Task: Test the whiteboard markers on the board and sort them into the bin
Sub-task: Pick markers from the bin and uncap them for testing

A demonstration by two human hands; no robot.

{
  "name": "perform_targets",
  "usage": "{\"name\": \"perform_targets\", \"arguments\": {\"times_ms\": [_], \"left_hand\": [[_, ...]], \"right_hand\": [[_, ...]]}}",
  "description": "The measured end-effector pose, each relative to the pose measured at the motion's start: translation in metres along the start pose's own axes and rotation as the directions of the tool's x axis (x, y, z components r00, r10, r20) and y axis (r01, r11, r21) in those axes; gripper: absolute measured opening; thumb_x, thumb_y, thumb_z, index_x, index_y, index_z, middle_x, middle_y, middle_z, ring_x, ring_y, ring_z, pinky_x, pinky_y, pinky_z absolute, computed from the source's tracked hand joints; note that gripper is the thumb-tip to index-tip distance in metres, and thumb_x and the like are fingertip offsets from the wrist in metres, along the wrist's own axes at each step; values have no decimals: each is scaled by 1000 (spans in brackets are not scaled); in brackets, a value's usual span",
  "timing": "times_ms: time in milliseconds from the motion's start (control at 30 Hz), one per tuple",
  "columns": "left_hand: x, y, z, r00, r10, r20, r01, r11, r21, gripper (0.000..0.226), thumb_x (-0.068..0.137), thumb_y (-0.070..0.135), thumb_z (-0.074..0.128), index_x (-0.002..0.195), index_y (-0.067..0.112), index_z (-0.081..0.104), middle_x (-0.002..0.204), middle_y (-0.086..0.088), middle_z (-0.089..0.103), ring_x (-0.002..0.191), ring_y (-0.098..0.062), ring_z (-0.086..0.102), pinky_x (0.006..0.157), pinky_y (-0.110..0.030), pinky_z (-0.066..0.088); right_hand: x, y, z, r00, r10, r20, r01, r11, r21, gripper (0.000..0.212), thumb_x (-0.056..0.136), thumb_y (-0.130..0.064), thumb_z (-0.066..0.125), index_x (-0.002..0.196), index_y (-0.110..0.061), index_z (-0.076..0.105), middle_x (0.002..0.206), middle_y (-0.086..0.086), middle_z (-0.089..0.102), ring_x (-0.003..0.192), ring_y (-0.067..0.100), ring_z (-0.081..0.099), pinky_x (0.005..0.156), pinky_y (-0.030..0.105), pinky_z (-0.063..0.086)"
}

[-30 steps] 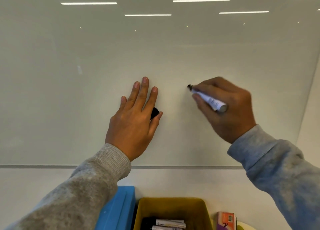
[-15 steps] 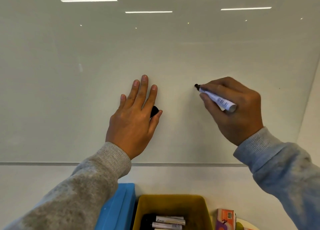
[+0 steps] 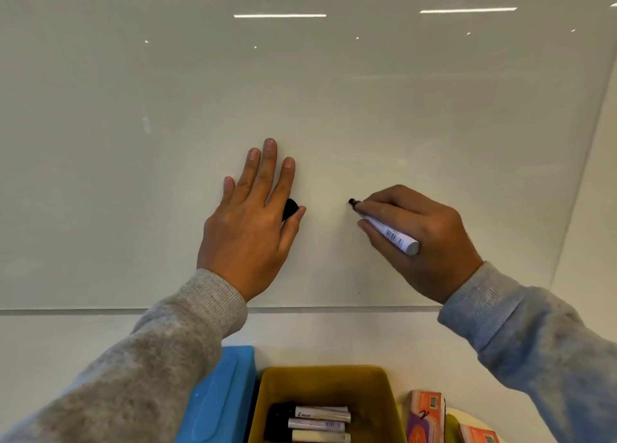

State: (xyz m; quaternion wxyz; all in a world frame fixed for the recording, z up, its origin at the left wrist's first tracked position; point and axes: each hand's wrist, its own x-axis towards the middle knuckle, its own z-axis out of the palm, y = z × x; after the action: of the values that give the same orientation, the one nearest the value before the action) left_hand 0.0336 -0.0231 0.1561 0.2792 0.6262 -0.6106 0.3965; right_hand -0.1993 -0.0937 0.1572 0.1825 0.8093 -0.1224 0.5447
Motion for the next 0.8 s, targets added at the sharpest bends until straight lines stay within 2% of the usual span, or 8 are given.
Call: {"name": "perform_targets", "arguments": {"times_ms": [167,233,333,400,500,567,700,800], "left_hand": [[-1,0,-1,1000,6,11,-5,1000,-14,63,105,47,31,159,18,16,167,-5,1,154,-23,5,117,-48,28],[0,0,-1,1000,7,14,-6,1000,-15,63,105,47,31,159,18,15,167,-5,1,154,-23,5,117,-50,30],[-1,0,-1,1000,5,11,-5,1000,-6,64,105,47,31,159,17,15,168,-5,1,154,-24,5,117,-50,30],[-1,-1,0,1000,6,8,-6,1000,-8,64,105,47,31,159,18,14,168,-5,1,154,-23,5,117,-50,30],[-1,0,0,1000,5,6,-5,1000,-6,64,105,47,32,159,18,15,167,-6,1,154,-24,5,116,-50,29],[-1,1,0,1000,6,9,-6,1000,-16,64,105,46,32,159,18,15,167,-6,1,154,-24,4,118,-51,29],[-3,1,2,1000,4,5,-4,1000,-18,64,105,46,32,159,17,15,167,-7,1,154,-25,5,117,-53,30],[-3,1,2,1000,3,6,-3,1000,-16,63,105,45,33,159,16,16,167,-7,2,154,-25,6,117,-53,30]], "right_hand": [[8,11,-16,970,124,-209,-125,992,10,19,93,-11,73,109,-1,75,103,12,72,88,14,66,84,14,52],[1,7,-9,979,128,-161,-129,992,4,20,92,-12,74,109,-1,74,102,12,72,87,16,67,84,13,52],[-14,0,3,999,-9,32,9,1000,-12,20,92,-11,73,109,1,75,101,14,71,87,25,69,80,31,58],[-11,5,-4,1000,11,-19,-11,1000,-5,19,92,-10,73,108,1,75,101,14,71,86,24,69,82,27,57],[-1,13,-21,958,167,-231,-176,984,-20,20,94,-14,73,109,-1,75,103,12,73,87,16,68,84,10,50],[-8,10,-19,967,158,-200,-164,986,-16,18,94,-12,72,107,0,76,101,13,72,86,17,68,84,13,50],[-37,-1,-5,997,57,61,-57,998,1,20,92,-12,72,108,0,75,101,14,71,86,26,70,80,31,59],[-33,9,-18,990,124,-69,-125,992,-11,17,93,-10,73,106,1,76,101,13,72,85,23,69,83,21,55]]}}
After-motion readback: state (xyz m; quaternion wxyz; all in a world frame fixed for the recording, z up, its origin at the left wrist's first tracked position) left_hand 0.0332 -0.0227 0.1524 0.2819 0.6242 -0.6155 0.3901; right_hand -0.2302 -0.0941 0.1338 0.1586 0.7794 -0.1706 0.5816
